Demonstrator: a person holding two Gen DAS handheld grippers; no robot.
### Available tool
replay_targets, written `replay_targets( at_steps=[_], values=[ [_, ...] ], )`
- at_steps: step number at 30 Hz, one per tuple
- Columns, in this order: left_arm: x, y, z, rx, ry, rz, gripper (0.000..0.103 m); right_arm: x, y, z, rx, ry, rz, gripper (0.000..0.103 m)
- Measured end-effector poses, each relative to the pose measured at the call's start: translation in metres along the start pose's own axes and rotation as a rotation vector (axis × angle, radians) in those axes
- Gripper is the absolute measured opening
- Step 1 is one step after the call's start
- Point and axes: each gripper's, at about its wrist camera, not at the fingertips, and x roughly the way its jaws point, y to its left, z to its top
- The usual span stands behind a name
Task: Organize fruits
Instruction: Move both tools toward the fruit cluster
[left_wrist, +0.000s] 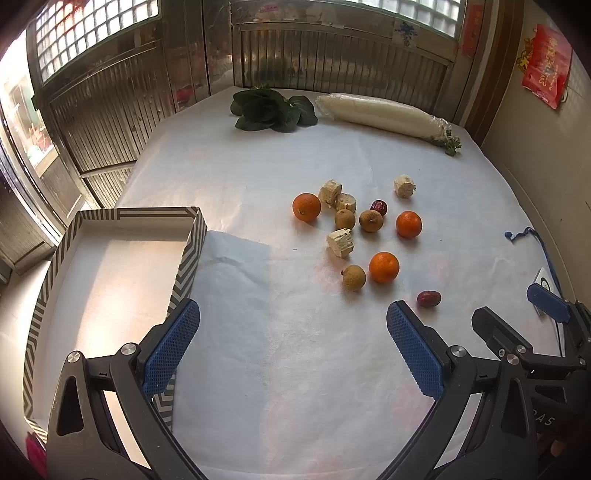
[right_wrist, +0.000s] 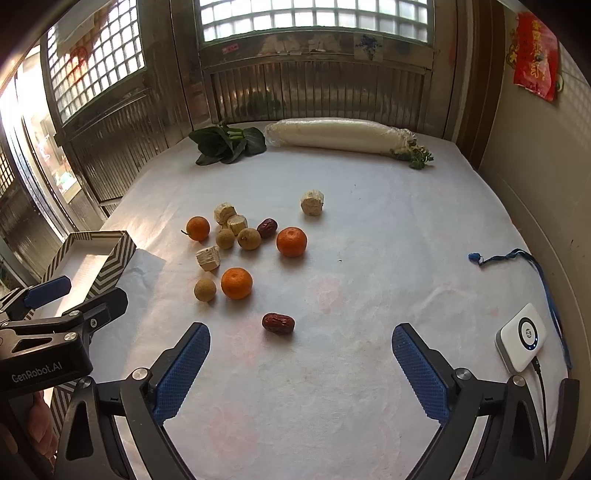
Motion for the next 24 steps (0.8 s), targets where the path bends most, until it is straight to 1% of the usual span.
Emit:
replay_targets(
  at_steps=[14, 20, 24],
  values=[
    [0.009, -0.002, 0.000, 0.006, 0.020, 0.000, 0.102, 0.008, -0.001, -0.004, 0.000, 0.027, 0.009, 0.099],
    [0.020, -0.003, -0.001, 0.004, 0.049, -0.020, 0.102, 0.017, -0.004, -0.008, -0.001, 0.054, 0.012, 0.099],
    [0.032, -0.010, 0.000, 0.027, 0.070, -0.046, 0.102, 0.022, -0.007, -0.009, 0.001, 0.068, 0.020, 0.095]
  ],
)
